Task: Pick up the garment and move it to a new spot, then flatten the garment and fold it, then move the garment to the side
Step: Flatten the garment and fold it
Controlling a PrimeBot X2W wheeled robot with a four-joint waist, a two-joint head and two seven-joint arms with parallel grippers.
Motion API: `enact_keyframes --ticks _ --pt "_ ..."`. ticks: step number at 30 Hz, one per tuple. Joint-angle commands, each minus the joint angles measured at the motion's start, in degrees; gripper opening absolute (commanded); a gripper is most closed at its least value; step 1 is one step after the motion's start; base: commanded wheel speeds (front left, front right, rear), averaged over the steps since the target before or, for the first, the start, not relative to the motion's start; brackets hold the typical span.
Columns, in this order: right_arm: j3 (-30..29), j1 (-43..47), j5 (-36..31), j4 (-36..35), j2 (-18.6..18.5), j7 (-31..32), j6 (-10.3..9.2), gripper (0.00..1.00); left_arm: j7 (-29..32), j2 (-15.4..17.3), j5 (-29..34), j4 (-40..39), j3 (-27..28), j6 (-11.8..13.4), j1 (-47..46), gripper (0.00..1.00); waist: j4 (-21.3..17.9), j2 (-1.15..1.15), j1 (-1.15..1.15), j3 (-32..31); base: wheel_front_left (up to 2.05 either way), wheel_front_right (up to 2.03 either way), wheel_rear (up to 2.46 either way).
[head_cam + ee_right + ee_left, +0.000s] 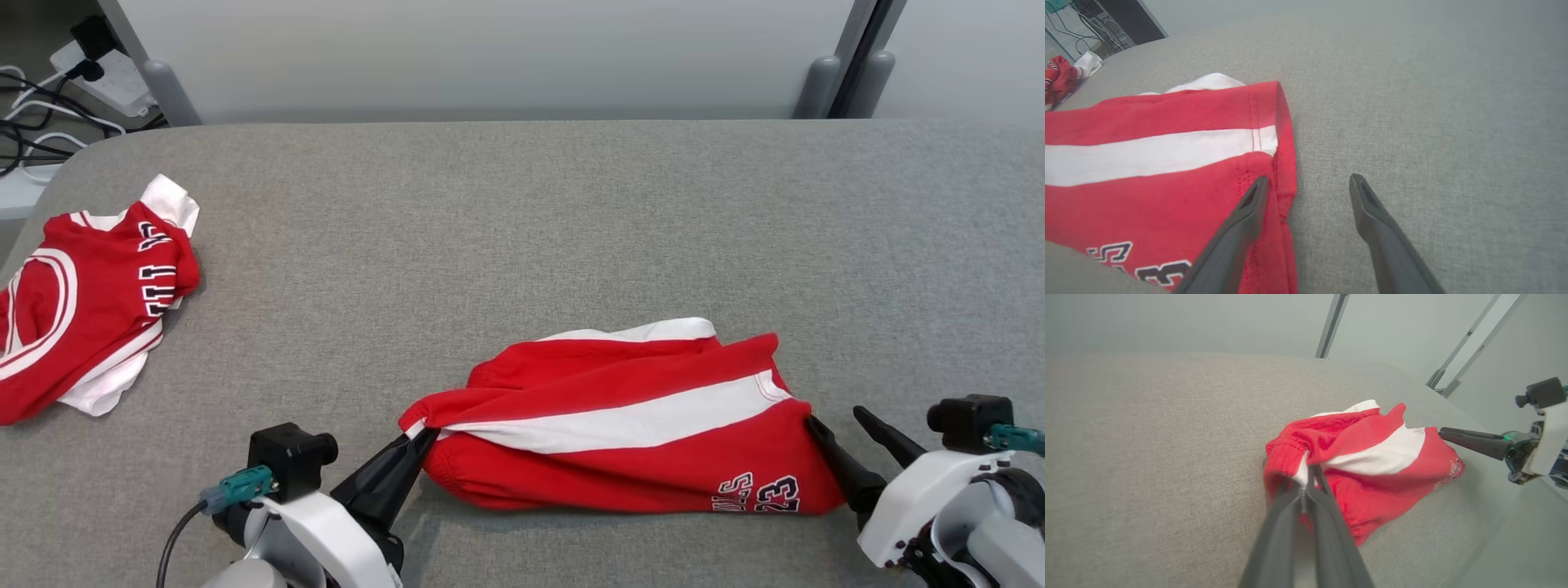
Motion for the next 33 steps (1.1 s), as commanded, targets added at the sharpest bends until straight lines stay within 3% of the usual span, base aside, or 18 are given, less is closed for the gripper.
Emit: enact_keyframes --ticks 1,12,21,33 --pt "-0.1 -0.6 -0.9 -0.5 -0.1 -0.9 0.0 1.0 -0.7 1.5 0.1 -0.6 2.3 0.4 -1.1 0.0 0.3 0.0 0.0 0.0 0.0 0.0 0.0" --pt "-0.2 -4.6 -4.7 3.5 7.4 5.3 0.0 1.0 -1.8 1.0 0.4 1.9 1.8 0.0 -1.1 0.0 1.9 0.0 0.0 -0.5 0.0 0.0 0.0" --pt "-1.6 -5.7 -7.2 6.4 8.7 11.8 0.0 1.0 -2.3 0.8 0.9 2.6 1.3 0.0 -1.5 0.0 2.0 0.0 0.0 -1.0 0.0 0.0 0.0" --pt "-6.6 -3.2 -15.3 0.6 10.0 17.7 0.0 1.0 -1.9 1.1 0.8 2.4 1.0 0.2 -1.6 0.0 1.4 0.0 0.0 -0.8 0.0 0.0 0.0"
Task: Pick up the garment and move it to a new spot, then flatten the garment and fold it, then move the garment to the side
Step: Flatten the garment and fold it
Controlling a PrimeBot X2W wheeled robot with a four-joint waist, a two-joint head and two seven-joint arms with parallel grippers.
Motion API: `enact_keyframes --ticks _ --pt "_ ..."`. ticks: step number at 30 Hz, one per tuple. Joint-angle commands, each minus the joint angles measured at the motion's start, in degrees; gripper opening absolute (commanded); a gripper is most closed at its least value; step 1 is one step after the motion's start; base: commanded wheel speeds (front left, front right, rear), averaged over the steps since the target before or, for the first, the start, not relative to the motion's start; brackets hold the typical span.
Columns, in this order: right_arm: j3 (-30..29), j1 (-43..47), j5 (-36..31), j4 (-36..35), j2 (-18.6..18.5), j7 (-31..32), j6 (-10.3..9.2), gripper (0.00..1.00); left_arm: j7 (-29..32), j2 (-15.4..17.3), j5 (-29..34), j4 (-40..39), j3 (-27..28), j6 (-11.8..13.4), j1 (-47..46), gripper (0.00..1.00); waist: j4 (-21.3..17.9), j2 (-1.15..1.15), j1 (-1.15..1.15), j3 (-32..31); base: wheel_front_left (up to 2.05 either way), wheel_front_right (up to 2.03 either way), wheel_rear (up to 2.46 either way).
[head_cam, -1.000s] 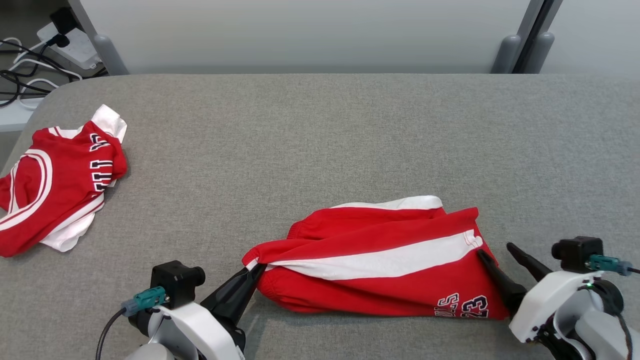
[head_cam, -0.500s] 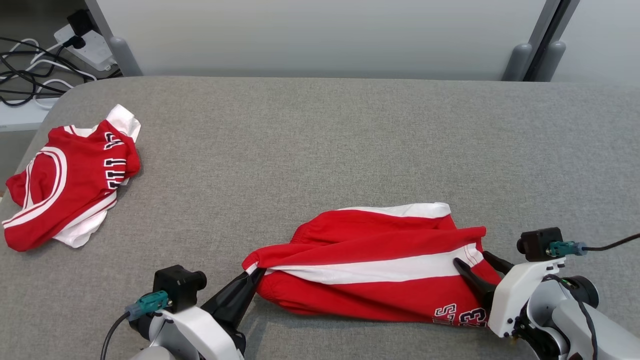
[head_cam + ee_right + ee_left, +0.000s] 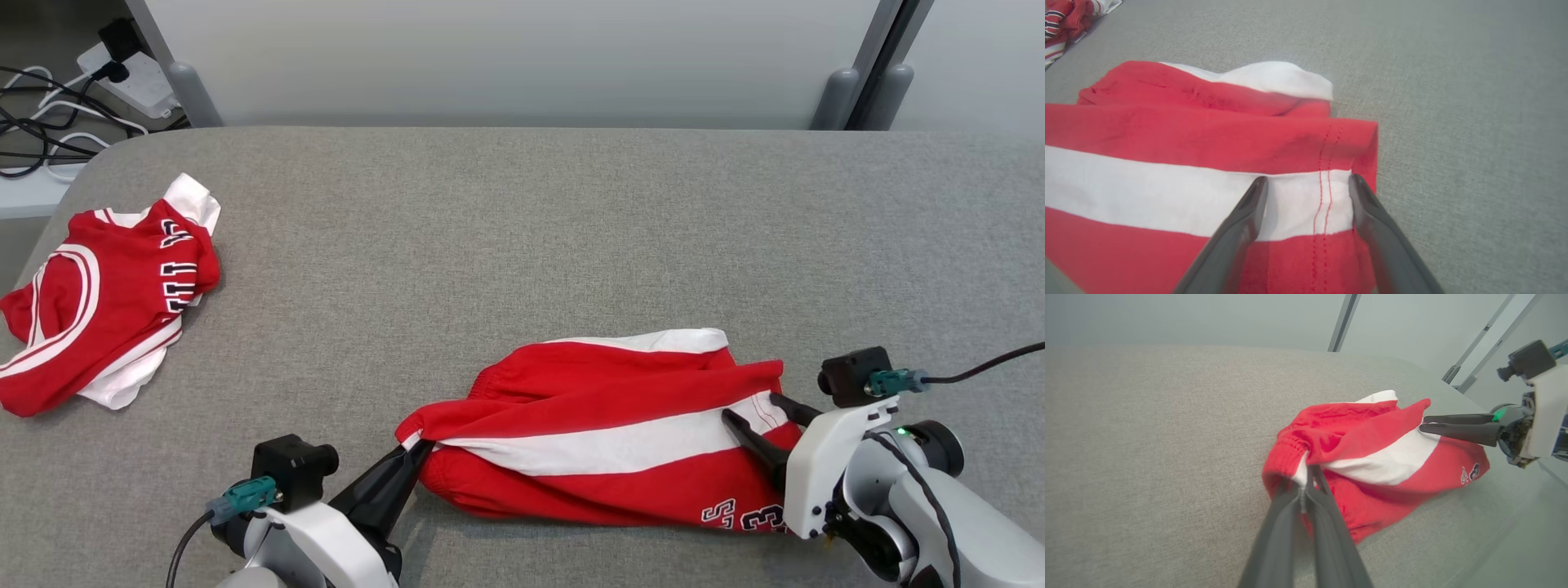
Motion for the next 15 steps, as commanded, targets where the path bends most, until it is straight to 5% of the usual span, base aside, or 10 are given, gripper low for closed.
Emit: enact_keyframes --ticks 1,3,4,6,8,15 --pt "-0.8 1.9 -1.6 -2.0 0.2 1.3 0.0 0.87 -0.4 1.7 0.0 -0.9 1.9 0.0 -1.9 0.0 0.1 0.0 0.0 -0.1 0.0 0.0 0.0" --pt "-1.5 2.4 -1.9 -2.3 0.4 2.1 0.0 0.85 -0.3 1.7 0.0 -0.9 1.8 0.0 -2.0 0.0 0.1 0.0 0.0 -0.2 0.0 0.0 0.0" --pt "-2.1 2.8 -2.3 -2.6 0.7 3.0 0.0 0.75 -0.2 1.7 0.0 -0.9 1.8 0.0 -2.1 0.0 0.2 0.0 0.0 -0.3 0.0 0.0 0.0" --pt "-3.5 3.7 -3.2 -3.3 1.2 4.3 0.0 0.93 -0.1 1.8 0.1 -0.9 1.7 0.1 -2.2 0.0 0.3 0.0 0.0 -0.4 0.0 0.0 0.0" --pt "-5.0 4.7 -4.4 -4.0 1.6 5.5 0.0 1.0 0.0 1.9 0.1 -1.0 1.6 0.1 -2.2 0.0 0.4 0.0 0.0 -0.6 0.0 0.0 0.0" --pt "-10.8 8.3 -9.1 -7.1 2.9 9.1 0.0 1.0 0.0 2.2 0.0 -1.2 1.5 0.4 -1.9 0.0 0.6 0.0 0.0 -1.1 0.0 0.0 0.0"
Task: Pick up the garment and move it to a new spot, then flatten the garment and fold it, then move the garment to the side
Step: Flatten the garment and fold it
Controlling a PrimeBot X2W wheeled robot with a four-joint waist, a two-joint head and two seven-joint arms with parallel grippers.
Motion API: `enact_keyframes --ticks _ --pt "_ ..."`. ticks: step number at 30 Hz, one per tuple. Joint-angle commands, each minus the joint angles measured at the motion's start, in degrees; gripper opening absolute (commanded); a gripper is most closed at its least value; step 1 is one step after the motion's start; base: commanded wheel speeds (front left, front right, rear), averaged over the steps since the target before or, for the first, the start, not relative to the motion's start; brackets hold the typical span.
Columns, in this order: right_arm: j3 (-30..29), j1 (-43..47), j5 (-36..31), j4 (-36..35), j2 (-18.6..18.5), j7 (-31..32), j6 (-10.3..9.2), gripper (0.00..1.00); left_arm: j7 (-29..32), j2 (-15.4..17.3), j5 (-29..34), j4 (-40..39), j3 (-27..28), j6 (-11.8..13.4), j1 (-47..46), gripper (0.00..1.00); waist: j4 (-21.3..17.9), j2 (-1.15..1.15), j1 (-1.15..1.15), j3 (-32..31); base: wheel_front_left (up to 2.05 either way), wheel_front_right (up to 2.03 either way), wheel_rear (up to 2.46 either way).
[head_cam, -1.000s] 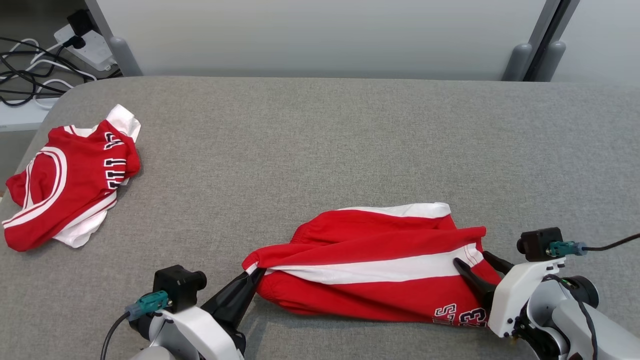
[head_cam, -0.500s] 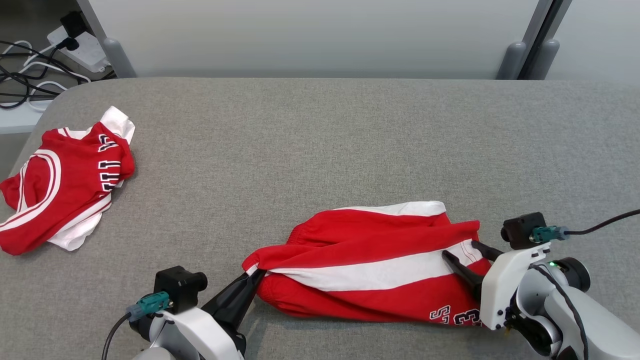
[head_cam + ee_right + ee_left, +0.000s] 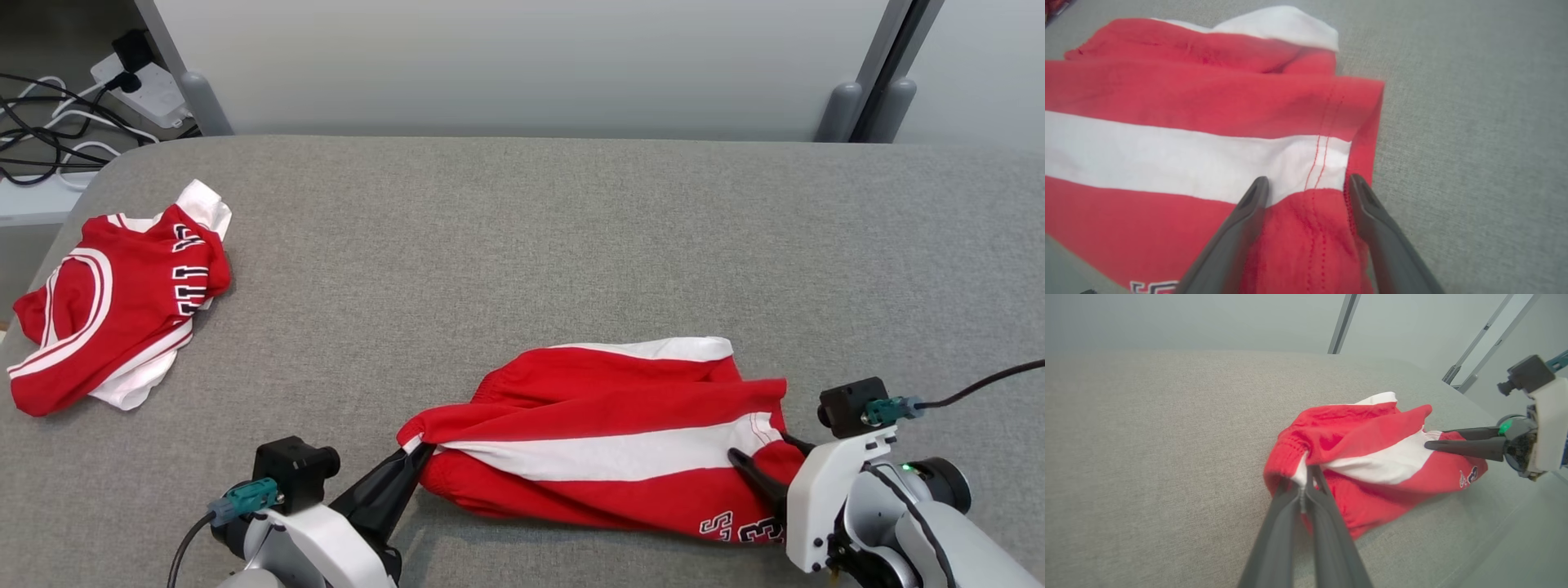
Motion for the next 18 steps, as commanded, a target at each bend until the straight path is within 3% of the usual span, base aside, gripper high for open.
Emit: enact_keyframes --ticks 1,5,7,9,10,18 --pt "-0.2 1.2 -0.7 -2.2 0.3 0.9 0.0 1.0 -0.2 1.9 -0.1 -1.1 2.1 0.3 -1.8 0.0 0.0 0.0 0.0 -0.1 0.0 0.0 0.0" --pt "-1.9 3.4 -2.4 -4.7 1.0 3.3 0.0 1.0 -0.3 1.8 -0.1 -1.0 1.9 0.3 -1.7 0.0 0.1 0.0 0.0 -0.4 0.0 0.0 0.0" --pt "-2.5 4.1 -3.1 -6.0 1.2 4.1 0.0 0.44 -0.4 1.8 -0.1 -1.0 1.9 0.3 -1.8 0.0 0.1 0.0 0.0 -0.4 0.0 0.0 0.0" --pt "-2.8 4.6 -3.8 -7.5 1.2 4.5 0.0 0.11 -0.5 1.8 -0.1 -1.0 1.9 0.3 -1.9 0.0 0.2 0.0 0.0 -0.3 0.0 0.0 0.0" --pt "-3.0 4.8 -4.1 -8.2 1.2 4.6 0.0 0.0 -0.5 1.8 -0.1 -1.0 1.9 0.3 -1.9 0.0 0.2 0.0 0.0 -0.3 0.0 0.0 0.0" --pt "-4.8 5.8 -6.8 -12.2 0.6 4.9 0.0 0.0 -1.0 1.8 -0.2 -0.8 1.9 0.4 -1.9 0.0 0.1 0.0 0.0 -0.3 0.0 0.0 0.0"
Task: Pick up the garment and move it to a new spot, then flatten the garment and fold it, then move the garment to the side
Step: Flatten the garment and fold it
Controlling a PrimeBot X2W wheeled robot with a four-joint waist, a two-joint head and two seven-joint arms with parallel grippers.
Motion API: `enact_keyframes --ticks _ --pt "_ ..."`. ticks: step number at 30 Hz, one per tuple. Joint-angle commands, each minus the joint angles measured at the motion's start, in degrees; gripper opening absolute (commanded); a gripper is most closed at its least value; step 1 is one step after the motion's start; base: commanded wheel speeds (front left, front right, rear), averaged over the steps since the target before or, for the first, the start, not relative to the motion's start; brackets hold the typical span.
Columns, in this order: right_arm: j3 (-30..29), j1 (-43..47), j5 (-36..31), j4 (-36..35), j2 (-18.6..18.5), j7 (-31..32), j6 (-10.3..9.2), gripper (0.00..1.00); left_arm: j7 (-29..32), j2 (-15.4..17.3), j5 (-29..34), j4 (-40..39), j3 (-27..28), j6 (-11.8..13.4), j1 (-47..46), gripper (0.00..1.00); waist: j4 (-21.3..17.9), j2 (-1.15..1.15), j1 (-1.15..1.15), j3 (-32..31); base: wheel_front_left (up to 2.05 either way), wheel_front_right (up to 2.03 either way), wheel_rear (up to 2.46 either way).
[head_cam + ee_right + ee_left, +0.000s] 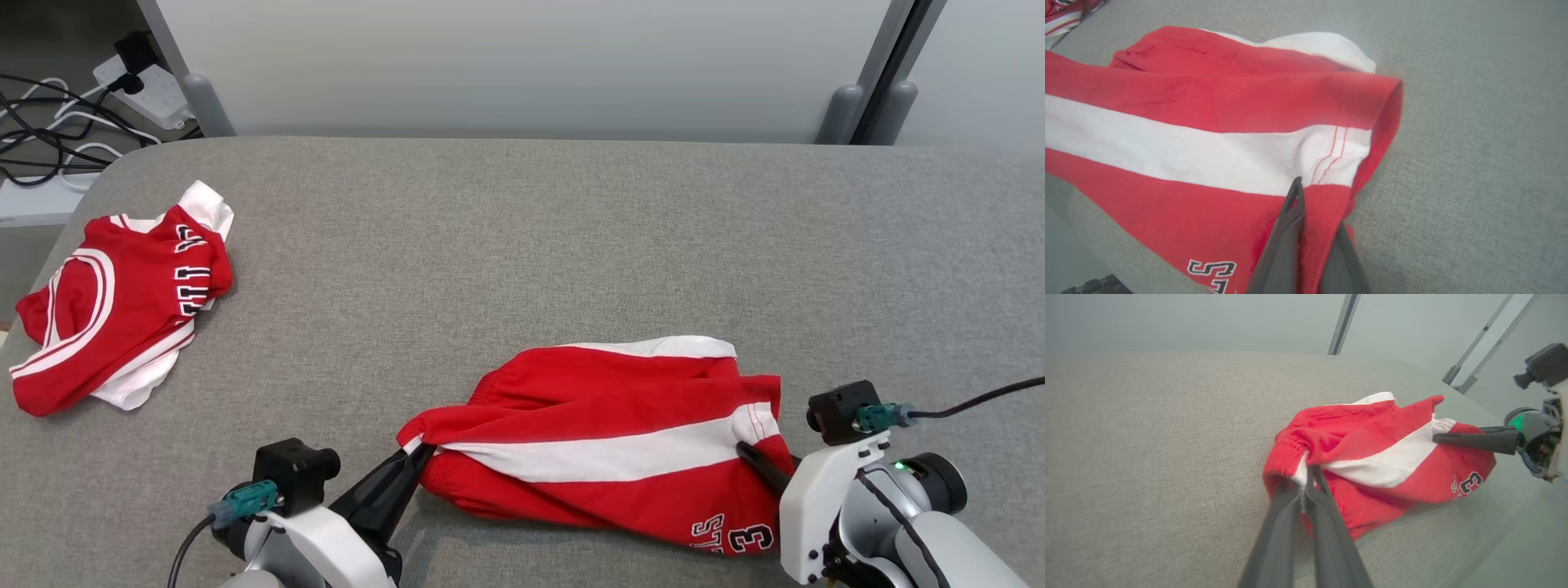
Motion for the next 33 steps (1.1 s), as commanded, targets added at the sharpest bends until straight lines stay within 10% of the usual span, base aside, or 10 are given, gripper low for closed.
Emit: enact_keyframes --ticks 1,5,7,30,33 --pt "-0.5 0.7 -1.3 -2.5 -1.0 -0.3 0.0 0.0 -1.1 1.8 -0.2 -1.0 2.4 0.3 -1.9 0.0 0.0 0.0 0.0 -0.1 0.0 0.0 0.0" --pt "-3.5 2.3 -3.0 -4.0 -1.5 -0.2 0.0 0.02 -2.4 1.7 -0.7 -1.6 3.2 0.1 -1.7 0.0 -0.2 0.0 0.0 -0.3 0.0 0.0 0.0" --pt "-4.8 3.2 -3.4 -4.6 -1.4 0.4 0.0 1.0 -2.5 1.8 -0.9 -1.8 3.1 -0.3 -1.5 0.0 -0.5 0.0 0.0 -0.3 0.0 0.0 0.0" --pt "-6.7 2.0 -3.5 -1.0 1.8 0.5 0.0 1.0 -1.5 2.1 -1.1 -2.5 2.1 -0.2 -1.9 0.0 1.0 0.0 0.0 0.7 0.0 0.0 0.0" --pt "-6.1 1.4 -3.5 -0.5 2.0 -0.1 0.0 0.88 -1.5 2.1 -1.1 -2.5 2.0 -0.1 -1.9 0.0 1.1 0.0 0.0 0.7 0.0 0.0 0.0"
